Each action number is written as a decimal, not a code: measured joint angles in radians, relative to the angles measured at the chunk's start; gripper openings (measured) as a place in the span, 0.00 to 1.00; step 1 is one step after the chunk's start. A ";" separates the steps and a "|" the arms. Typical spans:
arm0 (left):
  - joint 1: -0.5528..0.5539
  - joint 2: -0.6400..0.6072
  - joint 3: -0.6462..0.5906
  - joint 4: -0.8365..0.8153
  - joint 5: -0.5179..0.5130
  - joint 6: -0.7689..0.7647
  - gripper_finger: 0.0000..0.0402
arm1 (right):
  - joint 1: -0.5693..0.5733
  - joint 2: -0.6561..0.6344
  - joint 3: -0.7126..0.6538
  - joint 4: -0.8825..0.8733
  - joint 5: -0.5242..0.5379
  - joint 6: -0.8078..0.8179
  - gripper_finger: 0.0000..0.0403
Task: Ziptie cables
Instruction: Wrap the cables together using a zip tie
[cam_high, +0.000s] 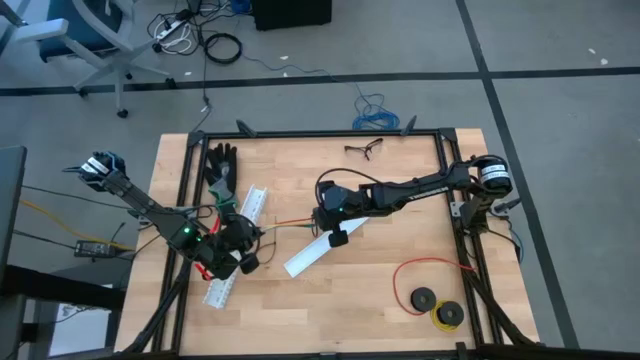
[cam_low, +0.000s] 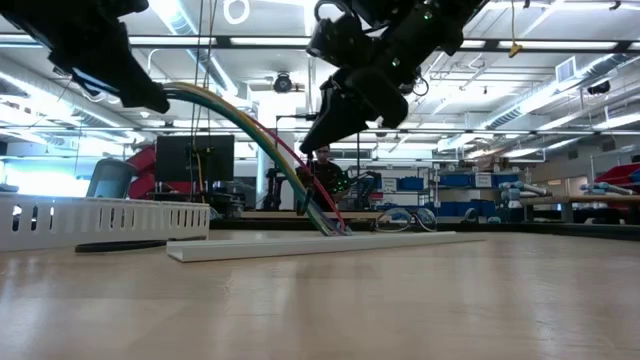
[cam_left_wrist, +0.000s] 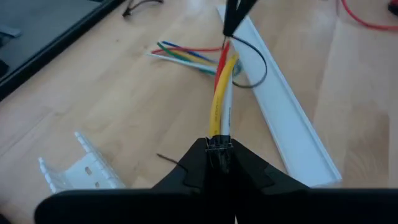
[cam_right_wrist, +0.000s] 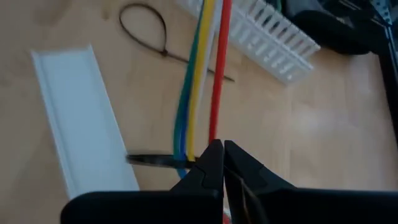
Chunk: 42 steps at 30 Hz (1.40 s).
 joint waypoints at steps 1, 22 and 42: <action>0.003 0.000 0.001 -0.006 -0.002 -0.014 0.12 | -0.009 0.000 0.000 -0.012 0.002 -0.021 0.00; 0.108 0.090 -0.096 -0.040 0.235 -0.216 0.12 | -0.125 0.000 0.000 -0.191 -0.051 -0.100 0.00; 0.212 0.102 -0.231 0.391 0.278 -0.112 0.48 | -0.144 0.000 0.000 -0.189 -0.084 -0.145 0.00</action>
